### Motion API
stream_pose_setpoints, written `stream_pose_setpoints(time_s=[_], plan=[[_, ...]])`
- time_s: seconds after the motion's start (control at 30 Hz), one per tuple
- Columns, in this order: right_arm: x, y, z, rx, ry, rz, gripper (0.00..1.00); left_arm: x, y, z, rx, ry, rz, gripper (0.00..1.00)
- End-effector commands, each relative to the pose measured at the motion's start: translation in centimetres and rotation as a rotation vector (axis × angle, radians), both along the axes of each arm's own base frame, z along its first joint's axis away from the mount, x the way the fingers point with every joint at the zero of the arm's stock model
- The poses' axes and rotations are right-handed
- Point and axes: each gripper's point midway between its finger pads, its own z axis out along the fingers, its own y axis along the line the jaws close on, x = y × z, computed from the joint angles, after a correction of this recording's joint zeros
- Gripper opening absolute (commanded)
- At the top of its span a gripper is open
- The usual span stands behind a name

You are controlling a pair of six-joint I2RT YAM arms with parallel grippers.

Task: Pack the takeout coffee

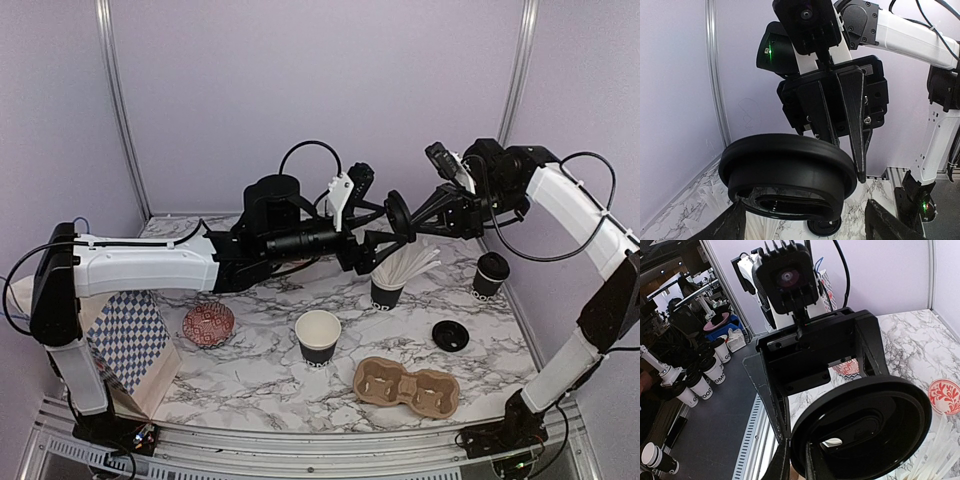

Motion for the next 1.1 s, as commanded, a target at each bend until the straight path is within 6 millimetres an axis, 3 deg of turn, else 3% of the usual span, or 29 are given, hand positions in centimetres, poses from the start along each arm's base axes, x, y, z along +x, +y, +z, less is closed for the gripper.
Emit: stream_pose_setpoints(time_s=[0.0,0.23,0.33,0.67,0.83,1.07], plan=[[-0.7,0.2,1.2,0.021,-0.004,0.015,0.11,-0.1,-0.5,2.2,-0.078,-0.031,-0.018,0.82],[-0.9,0.2,1.2,0.020,-0.004,0.016,0.11,0.2,-1.1,2.2,-0.086,-0.036,-0.023,0.80],[-1.0,0.2,1.2,0.018,-0.005,0.016,0.11,0.9,-1.1,2.0,-0.094,0.002,0.010,0.84],[-0.8,0.3,0.8,0.013,0.002,0.013,0.11,1.4,0.7,1.8,-0.095,0.037,0.087,0.87],[-0.9,0.3,0.7,0.009,0.006,0.013,0.11,1.9,0.3,1.3,-0.083,0.022,0.103,0.90],[-1.1,0.5,0.5,0.002,0.010,0.019,0.11,1.2,-0.8,1.3,-0.078,-0.013,0.021,0.88]])
